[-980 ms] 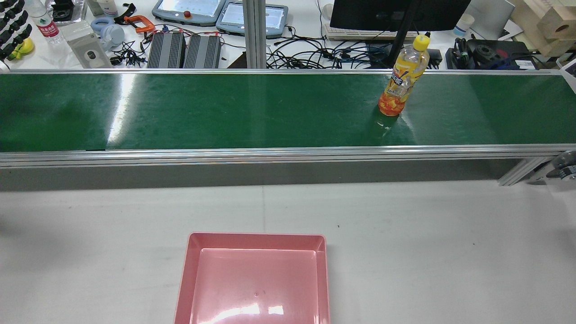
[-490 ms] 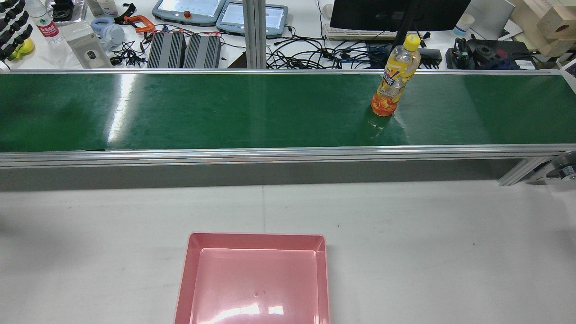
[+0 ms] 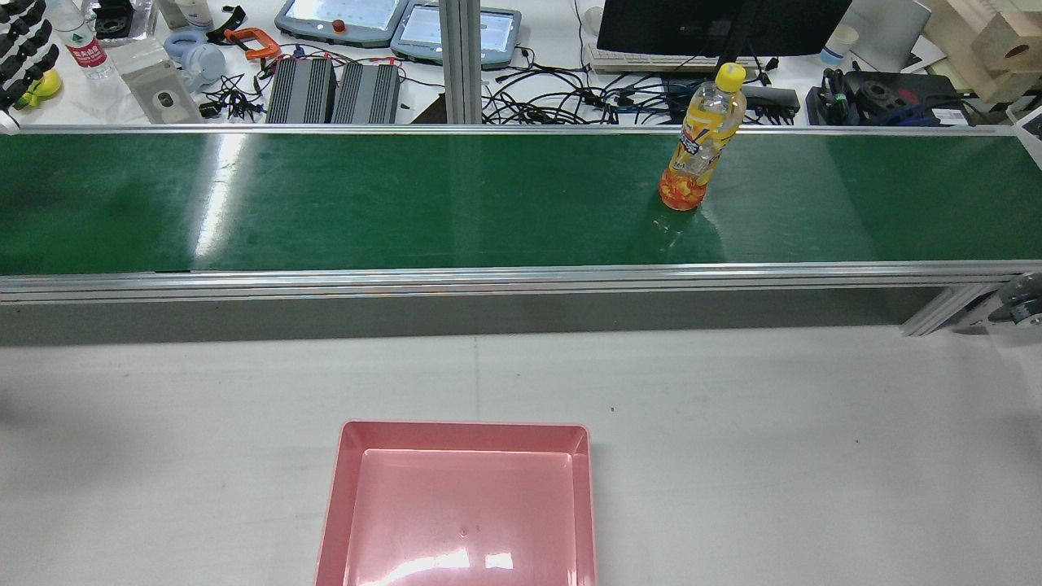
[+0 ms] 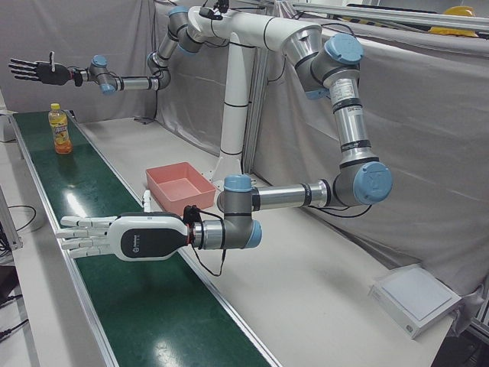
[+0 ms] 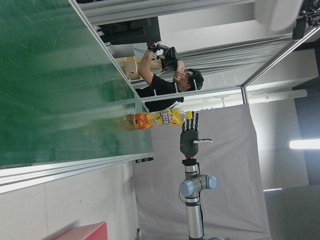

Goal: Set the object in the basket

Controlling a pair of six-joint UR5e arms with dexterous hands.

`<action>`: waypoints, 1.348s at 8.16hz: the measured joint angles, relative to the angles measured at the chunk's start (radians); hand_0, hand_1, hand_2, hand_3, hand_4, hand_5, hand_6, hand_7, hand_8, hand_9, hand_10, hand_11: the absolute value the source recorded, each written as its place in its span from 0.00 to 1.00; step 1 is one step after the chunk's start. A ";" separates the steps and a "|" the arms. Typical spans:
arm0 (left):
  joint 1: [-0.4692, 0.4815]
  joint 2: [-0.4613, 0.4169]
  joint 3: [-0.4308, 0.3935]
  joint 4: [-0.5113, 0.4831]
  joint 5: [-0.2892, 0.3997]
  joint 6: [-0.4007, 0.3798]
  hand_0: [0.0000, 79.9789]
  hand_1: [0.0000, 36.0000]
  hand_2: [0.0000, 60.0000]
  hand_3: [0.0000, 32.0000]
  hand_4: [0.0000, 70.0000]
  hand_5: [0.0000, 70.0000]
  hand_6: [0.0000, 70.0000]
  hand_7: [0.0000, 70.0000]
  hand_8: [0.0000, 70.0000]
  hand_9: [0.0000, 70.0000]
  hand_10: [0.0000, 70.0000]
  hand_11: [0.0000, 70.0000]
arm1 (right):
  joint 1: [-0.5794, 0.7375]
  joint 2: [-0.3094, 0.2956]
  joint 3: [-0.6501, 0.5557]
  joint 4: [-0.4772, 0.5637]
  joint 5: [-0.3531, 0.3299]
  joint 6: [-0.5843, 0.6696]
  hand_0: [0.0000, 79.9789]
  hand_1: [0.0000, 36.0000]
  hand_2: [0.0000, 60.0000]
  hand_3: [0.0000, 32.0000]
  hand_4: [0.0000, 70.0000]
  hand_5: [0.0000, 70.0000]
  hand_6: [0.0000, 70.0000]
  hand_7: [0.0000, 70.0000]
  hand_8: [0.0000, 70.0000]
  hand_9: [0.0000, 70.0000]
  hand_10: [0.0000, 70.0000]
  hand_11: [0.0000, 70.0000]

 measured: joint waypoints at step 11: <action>0.001 -0.002 0.000 0.006 0.001 0.004 0.87 0.36 0.00 0.00 0.00 0.18 0.00 0.01 0.00 0.00 0.00 0.02 | 0.000 0.000 0.000 0.001 0.000 0.000 0.00 0.00 0.00 0.00 0.00 0.00 0.00 0.00 0.00 0.00 0.00 0.00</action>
